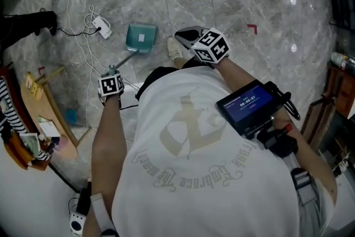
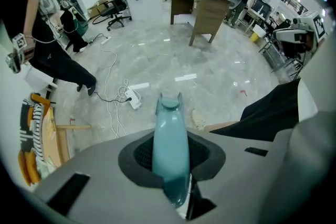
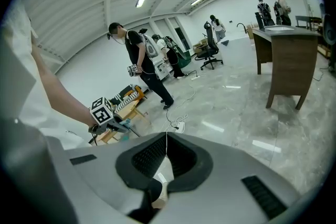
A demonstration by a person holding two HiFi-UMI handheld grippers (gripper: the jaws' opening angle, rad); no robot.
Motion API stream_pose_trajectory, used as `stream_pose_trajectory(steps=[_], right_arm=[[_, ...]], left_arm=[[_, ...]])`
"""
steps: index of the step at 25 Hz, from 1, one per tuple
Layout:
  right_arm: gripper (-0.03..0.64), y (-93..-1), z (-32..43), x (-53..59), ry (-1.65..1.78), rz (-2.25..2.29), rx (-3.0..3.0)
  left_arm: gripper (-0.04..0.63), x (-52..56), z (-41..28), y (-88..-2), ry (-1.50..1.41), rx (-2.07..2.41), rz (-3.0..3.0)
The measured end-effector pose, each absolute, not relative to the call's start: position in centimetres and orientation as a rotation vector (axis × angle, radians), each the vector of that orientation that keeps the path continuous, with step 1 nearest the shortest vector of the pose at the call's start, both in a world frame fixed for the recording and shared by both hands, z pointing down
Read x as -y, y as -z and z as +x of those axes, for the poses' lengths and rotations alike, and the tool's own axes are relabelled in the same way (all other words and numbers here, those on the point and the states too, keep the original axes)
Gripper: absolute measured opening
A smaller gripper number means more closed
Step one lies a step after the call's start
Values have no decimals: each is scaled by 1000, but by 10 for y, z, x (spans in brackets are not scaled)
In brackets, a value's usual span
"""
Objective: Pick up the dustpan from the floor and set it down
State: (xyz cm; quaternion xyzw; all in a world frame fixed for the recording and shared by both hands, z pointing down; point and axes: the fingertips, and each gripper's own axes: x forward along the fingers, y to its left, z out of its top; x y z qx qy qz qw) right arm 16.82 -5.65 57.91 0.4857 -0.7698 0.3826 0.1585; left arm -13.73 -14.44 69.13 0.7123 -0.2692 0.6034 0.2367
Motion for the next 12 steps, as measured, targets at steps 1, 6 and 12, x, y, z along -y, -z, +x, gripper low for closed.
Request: stream_pose_trajectory(steps=[1,6,12], right_arm=[[18,-578,165,58,-1087,1370,2210],[18,-576,153,63,-1045,1292,2252],[18,-574,136,66,-1013,1193,2291]], left_arm=[[77,140,-141,-689,-1640,745,1942],[75,111,-155,-682,-1562,777,1883],[77,76,-165,-675,-1473,808,1860]])
